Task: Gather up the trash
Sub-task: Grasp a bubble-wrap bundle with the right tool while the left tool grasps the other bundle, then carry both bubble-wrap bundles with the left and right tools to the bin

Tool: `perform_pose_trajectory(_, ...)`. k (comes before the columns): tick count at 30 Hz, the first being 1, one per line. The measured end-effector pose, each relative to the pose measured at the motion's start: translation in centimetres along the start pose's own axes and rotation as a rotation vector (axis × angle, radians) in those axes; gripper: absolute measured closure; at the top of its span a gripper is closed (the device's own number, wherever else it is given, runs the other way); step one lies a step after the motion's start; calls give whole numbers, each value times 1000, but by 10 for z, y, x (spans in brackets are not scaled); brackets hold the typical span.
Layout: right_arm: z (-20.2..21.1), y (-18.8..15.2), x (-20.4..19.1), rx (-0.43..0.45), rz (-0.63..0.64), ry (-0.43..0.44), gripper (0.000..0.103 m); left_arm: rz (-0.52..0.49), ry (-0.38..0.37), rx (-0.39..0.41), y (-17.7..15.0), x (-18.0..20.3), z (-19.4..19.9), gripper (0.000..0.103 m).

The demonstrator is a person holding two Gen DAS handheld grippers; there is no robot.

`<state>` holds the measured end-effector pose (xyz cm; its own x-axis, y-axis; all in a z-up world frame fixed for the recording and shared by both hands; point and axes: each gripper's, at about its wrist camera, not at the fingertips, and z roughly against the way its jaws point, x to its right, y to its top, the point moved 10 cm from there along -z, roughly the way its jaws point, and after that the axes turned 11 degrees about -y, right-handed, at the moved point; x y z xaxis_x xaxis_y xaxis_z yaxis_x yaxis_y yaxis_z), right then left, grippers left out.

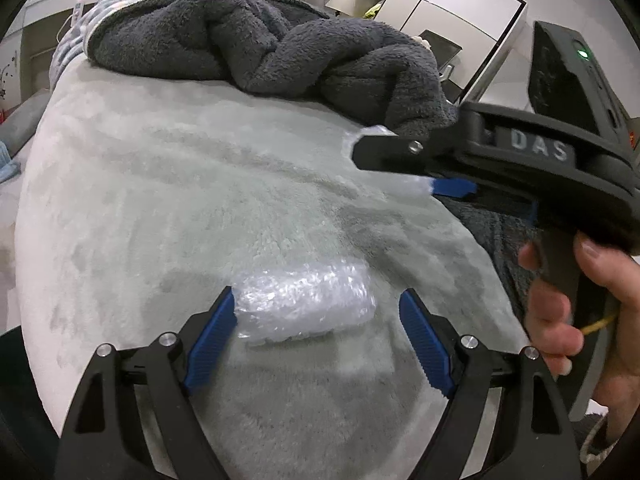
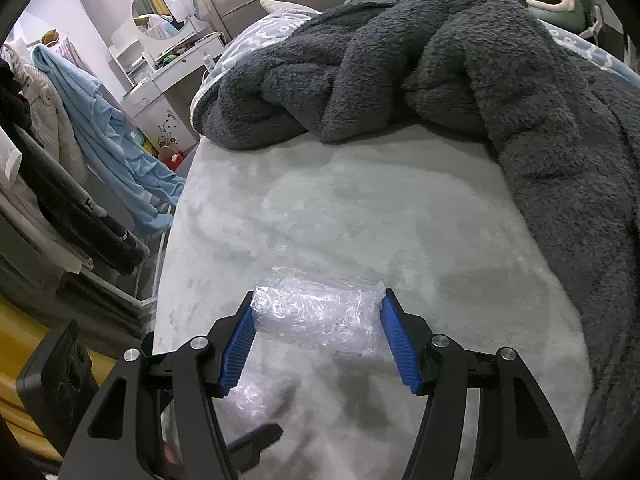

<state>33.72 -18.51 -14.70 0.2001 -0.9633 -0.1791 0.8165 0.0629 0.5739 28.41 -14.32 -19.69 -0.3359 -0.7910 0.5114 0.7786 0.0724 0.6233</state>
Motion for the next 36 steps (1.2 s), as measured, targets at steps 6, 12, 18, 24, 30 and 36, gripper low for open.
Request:
perform_pose_trajectory(6,1,-2,4,5,16,-14,41,-18,70,1,4,-7,-4,35)
perform_pose_trajectory(12,10,-3,3,19,14,-17,41,-37,70,-2,6,-6,1,37)
perform_pose_trajectory(18,19,-9,-13,39,22,-8,41,-44,87,32,11,-14,27,37)
perform_pose_trajectory(24,30,-18,-46,67,82,10,41,-18,129,83,15,-37,69,37)
perform_pose_trajectory(30,52,-18,-85,109,116,40,41,25,196,97,4,-76,108,37)
perform_pose_trajectory(36,49,-35,-130,97,177,61,41,69,253,87,-10,-119,140,37)
